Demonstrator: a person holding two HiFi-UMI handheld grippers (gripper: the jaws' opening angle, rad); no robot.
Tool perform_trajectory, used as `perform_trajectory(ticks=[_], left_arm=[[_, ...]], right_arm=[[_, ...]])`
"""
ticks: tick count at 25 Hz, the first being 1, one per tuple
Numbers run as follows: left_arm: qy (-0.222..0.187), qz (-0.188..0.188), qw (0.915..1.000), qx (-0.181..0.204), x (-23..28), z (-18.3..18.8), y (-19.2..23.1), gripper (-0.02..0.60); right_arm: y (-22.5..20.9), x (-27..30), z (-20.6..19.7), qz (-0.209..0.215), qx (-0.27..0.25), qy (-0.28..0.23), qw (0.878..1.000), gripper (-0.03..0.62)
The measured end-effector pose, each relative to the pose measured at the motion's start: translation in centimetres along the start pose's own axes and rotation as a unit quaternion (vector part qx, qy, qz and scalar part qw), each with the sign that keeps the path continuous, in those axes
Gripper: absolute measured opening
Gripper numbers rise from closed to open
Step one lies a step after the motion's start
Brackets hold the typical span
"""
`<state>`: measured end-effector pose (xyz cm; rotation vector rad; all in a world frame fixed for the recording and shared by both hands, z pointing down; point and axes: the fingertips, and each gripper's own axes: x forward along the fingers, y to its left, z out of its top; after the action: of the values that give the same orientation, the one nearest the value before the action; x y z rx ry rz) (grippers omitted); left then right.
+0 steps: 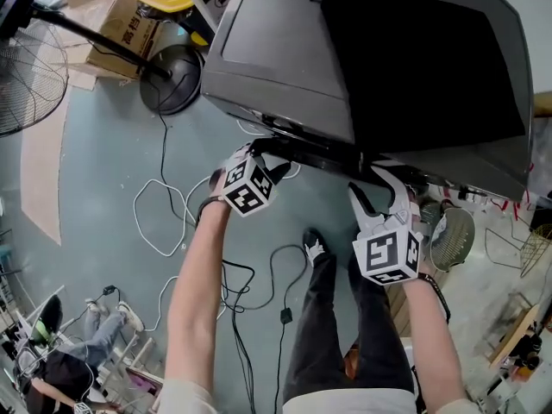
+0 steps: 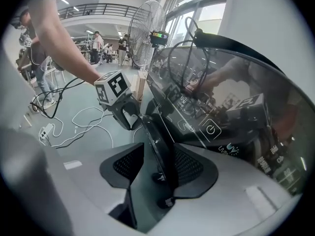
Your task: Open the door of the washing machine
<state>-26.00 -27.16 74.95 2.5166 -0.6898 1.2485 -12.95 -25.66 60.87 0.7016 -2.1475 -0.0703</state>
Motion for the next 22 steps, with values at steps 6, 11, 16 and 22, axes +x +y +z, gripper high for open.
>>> perform_trajectory(ticks=[6, 11, 16, 22], left_arm=[[-0.002, 0.005, 0.9999, -0.014, 0.0, -0.1, -0.3, 0.233], [-0.014, -0.019, 0.9987, -0.046, -0.9, -1.4, -2.4, 0.235], [-0.022, -0.002, 0.9978, -0.062, -1.5, -2.5, -3.7, 0.235], [-0.024, 0.010, 0.9975, -0.065, -1.7, -3.0, -4.8, 0.241]], right_arm=[[-0.1, -0.1, -0.1, 0.002, 0.026, -0.013, 1.000, 0.163], [0.6, -0.8, 0.2, 0.011, 0.021, -0.018, 1.000, 0.160], [2.1, -1.0, -0.5, 0.037, 0.015, -0.004, 0.999, 0.160], [2.7, -1.5, -0.6, 0.043, 0.003, -0.011, 0.999, 0.160]])
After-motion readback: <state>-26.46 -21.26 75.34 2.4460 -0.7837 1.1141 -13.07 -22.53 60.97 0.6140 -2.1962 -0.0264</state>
